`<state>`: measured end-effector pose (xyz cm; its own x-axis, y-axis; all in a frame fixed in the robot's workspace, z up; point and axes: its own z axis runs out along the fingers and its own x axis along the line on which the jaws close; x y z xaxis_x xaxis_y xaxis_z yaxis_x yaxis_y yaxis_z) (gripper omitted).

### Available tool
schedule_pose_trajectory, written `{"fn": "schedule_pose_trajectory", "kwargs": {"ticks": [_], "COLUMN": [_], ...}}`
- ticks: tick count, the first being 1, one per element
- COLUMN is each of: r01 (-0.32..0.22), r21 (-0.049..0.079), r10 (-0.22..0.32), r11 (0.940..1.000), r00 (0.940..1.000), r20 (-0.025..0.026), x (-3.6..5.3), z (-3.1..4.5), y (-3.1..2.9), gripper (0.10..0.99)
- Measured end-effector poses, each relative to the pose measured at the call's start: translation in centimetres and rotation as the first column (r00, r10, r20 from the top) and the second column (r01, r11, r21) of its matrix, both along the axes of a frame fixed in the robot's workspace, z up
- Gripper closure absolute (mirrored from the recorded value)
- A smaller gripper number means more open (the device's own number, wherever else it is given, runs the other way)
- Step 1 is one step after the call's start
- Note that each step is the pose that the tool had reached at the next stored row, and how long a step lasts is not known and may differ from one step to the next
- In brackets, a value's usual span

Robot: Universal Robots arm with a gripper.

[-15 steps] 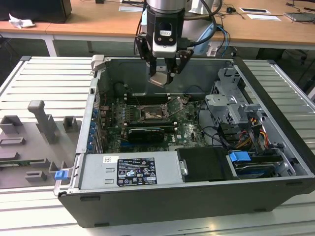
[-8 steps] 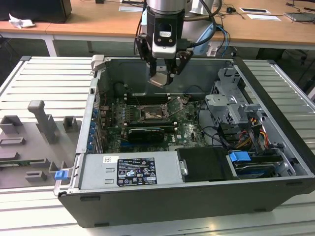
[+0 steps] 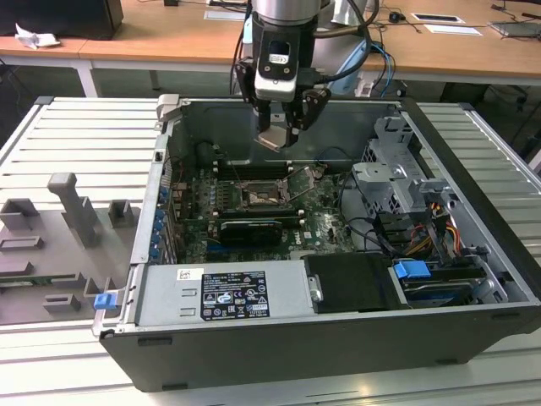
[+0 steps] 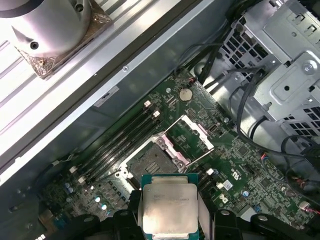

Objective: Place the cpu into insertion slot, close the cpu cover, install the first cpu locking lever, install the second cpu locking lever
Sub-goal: 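Place the cpu into insertion slot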

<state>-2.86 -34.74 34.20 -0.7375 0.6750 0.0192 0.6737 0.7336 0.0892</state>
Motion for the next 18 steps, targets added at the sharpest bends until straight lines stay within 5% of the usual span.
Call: {"fn": "schedule_pose_trajectory", "kwargs": {"ticks": [18], "r01": [0.044], "r21": [0.000], "r10": [-0.044], "r11": [0.9990], "r00": [0.9990], "r20": [0.0000], "x": [0.00], "z": [-0.31], "y": [0.00], "gripper": [0.557]}}
